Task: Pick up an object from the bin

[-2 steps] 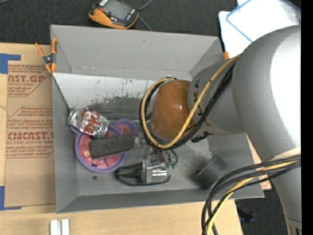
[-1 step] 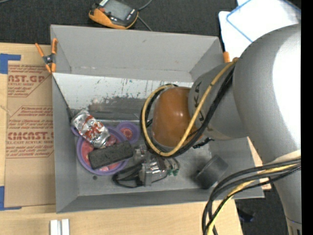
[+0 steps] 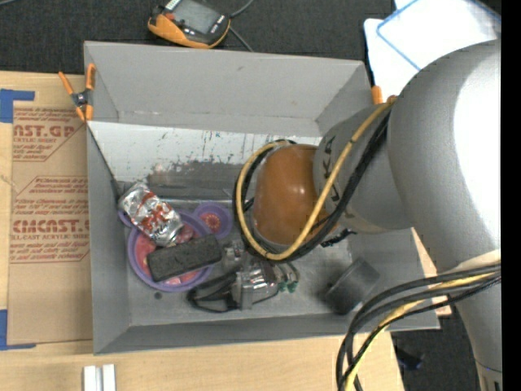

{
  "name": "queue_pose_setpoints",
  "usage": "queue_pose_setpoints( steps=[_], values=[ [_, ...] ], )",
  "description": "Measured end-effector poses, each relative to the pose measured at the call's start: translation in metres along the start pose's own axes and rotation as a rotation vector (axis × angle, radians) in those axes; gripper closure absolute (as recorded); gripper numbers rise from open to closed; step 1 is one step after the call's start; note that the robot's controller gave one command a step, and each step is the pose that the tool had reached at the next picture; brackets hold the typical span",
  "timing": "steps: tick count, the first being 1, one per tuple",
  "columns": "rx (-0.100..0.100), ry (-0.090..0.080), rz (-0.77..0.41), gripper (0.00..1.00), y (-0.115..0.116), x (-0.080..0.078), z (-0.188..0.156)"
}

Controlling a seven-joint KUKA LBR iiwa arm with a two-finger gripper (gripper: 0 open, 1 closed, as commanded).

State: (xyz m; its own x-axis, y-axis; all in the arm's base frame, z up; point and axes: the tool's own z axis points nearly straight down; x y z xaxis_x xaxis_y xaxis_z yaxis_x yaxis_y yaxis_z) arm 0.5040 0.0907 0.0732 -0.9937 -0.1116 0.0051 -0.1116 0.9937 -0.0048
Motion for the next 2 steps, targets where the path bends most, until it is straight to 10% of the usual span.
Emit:
queue_pose_setpoints(
  steps=[2],
  values=[
    [0.003, 0.0, -0.008, 1.0, 0.0104, -0.0025, -0.0007]
  ],
)
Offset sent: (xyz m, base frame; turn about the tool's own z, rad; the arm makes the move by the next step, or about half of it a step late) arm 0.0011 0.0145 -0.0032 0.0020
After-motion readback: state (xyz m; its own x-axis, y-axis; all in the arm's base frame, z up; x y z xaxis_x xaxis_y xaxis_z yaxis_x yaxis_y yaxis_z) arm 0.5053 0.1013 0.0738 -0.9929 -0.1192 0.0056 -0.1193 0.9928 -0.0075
